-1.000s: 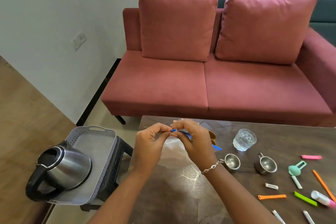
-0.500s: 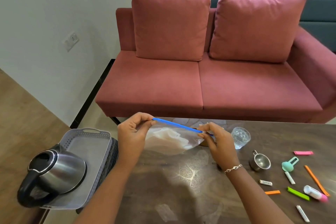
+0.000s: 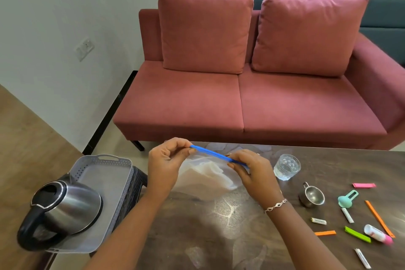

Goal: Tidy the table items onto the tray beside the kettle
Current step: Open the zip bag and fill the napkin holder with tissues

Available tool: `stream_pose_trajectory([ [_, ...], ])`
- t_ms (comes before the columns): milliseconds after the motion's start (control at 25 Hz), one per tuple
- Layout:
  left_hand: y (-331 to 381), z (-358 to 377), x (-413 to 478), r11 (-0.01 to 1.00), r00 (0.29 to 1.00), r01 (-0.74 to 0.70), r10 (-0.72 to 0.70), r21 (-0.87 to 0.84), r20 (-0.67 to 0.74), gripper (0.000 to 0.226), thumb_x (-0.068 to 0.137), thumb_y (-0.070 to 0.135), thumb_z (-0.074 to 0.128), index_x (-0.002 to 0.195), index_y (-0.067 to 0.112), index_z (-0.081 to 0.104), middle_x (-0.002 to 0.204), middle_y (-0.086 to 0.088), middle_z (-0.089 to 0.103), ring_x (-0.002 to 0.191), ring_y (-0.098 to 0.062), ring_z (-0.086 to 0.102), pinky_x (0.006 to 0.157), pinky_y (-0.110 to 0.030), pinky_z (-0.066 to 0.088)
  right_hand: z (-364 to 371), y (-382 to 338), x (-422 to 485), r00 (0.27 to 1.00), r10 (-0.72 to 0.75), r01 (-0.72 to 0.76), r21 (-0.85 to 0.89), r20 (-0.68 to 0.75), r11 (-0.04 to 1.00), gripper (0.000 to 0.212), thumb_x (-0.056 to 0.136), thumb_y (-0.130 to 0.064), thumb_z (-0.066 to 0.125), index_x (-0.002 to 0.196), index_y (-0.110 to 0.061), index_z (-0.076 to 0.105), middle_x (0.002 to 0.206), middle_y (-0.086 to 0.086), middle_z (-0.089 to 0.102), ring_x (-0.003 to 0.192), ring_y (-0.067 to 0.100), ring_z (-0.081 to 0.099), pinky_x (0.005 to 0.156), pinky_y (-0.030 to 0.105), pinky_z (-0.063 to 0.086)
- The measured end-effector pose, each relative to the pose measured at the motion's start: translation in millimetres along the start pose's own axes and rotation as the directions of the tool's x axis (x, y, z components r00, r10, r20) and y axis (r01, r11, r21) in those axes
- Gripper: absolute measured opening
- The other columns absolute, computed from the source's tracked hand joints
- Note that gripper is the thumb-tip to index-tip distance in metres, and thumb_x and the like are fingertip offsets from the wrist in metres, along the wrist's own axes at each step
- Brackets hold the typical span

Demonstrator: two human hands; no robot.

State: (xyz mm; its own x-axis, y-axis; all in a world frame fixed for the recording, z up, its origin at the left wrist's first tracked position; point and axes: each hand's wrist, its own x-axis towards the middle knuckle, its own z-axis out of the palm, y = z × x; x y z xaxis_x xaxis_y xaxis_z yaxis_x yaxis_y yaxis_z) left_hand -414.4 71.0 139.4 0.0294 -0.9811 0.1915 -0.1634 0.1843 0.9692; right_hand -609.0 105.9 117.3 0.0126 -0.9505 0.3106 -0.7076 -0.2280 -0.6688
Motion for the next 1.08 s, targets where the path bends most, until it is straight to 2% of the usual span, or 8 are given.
stream_pose_trajectory([
  [80,-2.3,5.2,-3.8,1.000,0.993,0.013,-0.013,-0.007,-0.116,0.012,0.076,-0.001,0.070,0.082,0.009,0.070,0.081,0.000,0.070,0.074,-0.007,0.065,0.072,-0.016,0.054,8.3,-2.9,0.6,0.997,0.049,-0.050,-0.019,-0.053,0.999,0.002,0.079,-0.004,0.067,0.077,-0.003,0.066,0.071,0.008,0.067,0.065,0.024,0.060,0.063,0.033,0.047],
  [200,-8.7,18.7,-20.6,0.997,0.944,0.077,-0.080,-0.023,-0.320,0.017,0.078,0.003,0.070,0.090,0.014,0.066,0.090,0.003,0.067,0.081,0.001,0.063,0.077,-0.011,0.050,17.2,-7.2,-1.3,0.987,0.135,-0.140,-0.044,-0.089,0.989,0.004,0.080,-0.006,0.066,0.076,-0.005,0.066,0.069,0.006,0.067,0.060,0.016,0.054,0.055,0.015,0.035],
  [360,-15.2,47.5,-48.3,0.904,0.917,0.352,-0.385,-0.245,-0.103,0.015,0.078,0.004,0.070,0.080,0.019,0.068,0.079,0.000,0.071,0.072,-0.004,0.066,0.068,-0.018,0.052,26.6,-17.6,-5.7,0.985,0.148,-0.152,-0.046,-0.083,0.987,0.003,0.081,-0.008,0.065,0.078,-0.008,0.066,0.073,0.004,0.069,0.063,0.016,0.058,0.058,0.017,0.040],
  [480,-13.1,58.2,-47.2,0.827,0.875,0.433,-0.482,-0.357,-0.054,0.013,0.079,-0.001,0.068,0.079,0.013,0.068,0.074,-0.003,0.071,0.066,-0.004,0.066,0.062,-0.015,0.053,32.2,-22.8,-9.7,0.987,0.152,-0.154,-0.024,-0.051,0.988,0.007,0.083,-0.009,0.063,0.087,-0.008,0.069,0.080,0.006,0.072,0.070,0.019,0.063,0.061,0.020,0.043],
  [600,-10.2,58.1,-43.0,0.809,0.869,0.431,-0.491,-0.400,-0.055,0.017,0.080,-0.005,0.064,0.074,0.011,0.067,0.065,-0.001,0.071,0.060,-0.006,0.066,0.060,-0.015,0.055,34.7,-24.8,-12.9,0.980,0.198,-0.197,0.059,-0.011,0.979,0.015,0.085,-0.010,0.061,0.097,-0.009,0.070,0.086,0.005,0.073,0.075,0.017,0.064,0.062,0.014,0.040],
  [760,-10.2,54.8,-42.6,0.805,0.860,0.446,-0.507,-0.391,-0.063,0.018,0.083,-0.005,0.061,0.073,0.009,0.067,0.069,-0.006,0.070,0.061,-0.006,0.067,0.060,-0.014,0.055,32.0,-22.7,-13.2,0.949,0.310,-0.314,0.265,0.058,0.912,0.015,0.086,-0.011,0.060,0.095,-0.013,0.072,0.083,0.000,0.072,0.074,0.010,0.062,0.064,0.011,0.045],
  [920,-11.5,53.4,-42.4,0.801,0.848,0.464,-0.525,-0.380,-0.071,0.014,0.082,-0.004,0.062,0.074,0.006,0.067,0.073,-0.011,0.069,0.063,-0.009,0.068,0.060,-0.015,0.056,29.5,-19.1,-9.5,0.918,0.363,-0.396,0.355,0.158,0.847,0.015,0.083,-0.011,0.064,0.095,-0.009,0.073,0.090,0.006,0.073,0.084,0.017,0.066,0.078,0.029,0.054],
  [1080,-14.9,51.8,-43.8,0.816,0.846,0.470,-0.525,-0.336,-0.092,0.013,0.082,-0.003,0.063,0.076,0.008,0.068,0.073,-0.009,0.071,0.068,-0.014,0.070,0.062,-0.017,0.057,29.4,-19.7,-7.9,0.898,0.396,-0.440,0.381,0.191,0.813,0.013,0.079,-0.008,0.068,0.091,-0.009,0.073,0.087,0.006,0.071,0.081,0.016,0.064,0.079,0.034,0.055],
])
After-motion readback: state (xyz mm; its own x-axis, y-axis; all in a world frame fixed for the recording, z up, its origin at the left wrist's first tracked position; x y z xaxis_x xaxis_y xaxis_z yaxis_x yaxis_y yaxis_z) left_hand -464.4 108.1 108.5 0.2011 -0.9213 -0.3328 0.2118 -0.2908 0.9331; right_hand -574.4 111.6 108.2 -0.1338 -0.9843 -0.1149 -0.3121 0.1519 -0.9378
